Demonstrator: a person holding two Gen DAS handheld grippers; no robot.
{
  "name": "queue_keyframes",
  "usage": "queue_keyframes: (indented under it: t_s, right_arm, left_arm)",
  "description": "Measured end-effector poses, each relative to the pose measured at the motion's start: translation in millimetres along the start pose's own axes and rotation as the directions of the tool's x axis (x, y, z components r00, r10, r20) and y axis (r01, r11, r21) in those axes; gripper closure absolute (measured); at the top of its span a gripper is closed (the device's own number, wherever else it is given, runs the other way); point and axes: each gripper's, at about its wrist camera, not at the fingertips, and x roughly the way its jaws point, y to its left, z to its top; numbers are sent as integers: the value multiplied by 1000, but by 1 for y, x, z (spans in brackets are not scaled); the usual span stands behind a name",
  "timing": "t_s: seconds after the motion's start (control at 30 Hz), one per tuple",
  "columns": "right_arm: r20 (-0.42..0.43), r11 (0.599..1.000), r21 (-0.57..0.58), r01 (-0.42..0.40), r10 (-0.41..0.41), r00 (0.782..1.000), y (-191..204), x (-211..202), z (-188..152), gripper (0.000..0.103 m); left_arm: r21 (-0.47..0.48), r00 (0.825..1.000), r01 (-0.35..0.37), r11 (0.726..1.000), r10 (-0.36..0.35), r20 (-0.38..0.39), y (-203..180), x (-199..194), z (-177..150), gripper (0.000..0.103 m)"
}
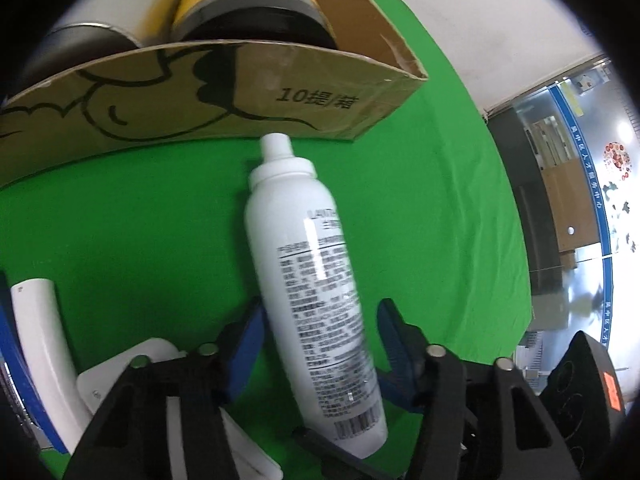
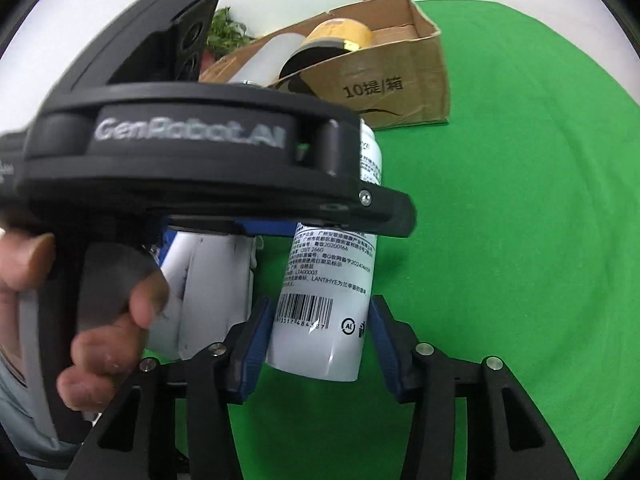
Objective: Organize rigid objects
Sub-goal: 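Grasp the white spray bottle with both grippers and lift it, then carry the spray bottle over the box and set it beside the jar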
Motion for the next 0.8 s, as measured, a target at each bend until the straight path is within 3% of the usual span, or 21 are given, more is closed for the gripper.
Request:
queue_keyframes:
  t_s: [0.23, 0.43, 0.63, 0.8]
  right_arm:
    - [-1, 999, -22, 48, -48, 999, 8, -5, -1, 57]
    - [93, 995, -60, 73, -68, 993, 30, -28, 6, 58]
    - [244, 984, -138, 110, -74, 967, 50, -76, 37, 58]
    - [328, 977, -175, 119, -56, 943, 62, -106, 83, 58]
  left_arm:
    - [13, 999, 28, 1000, -28, 24, -3, -3, 2, 57]
    - [74, 988, 9, 997, -21, 150, -28, -41, 2, 57]
    - [166, 949, -28, 986, -26, 315, -56, -104, 18, 57]
    - [212, 913, -56, 976, -36, 407, -77, -145, 55, 57]
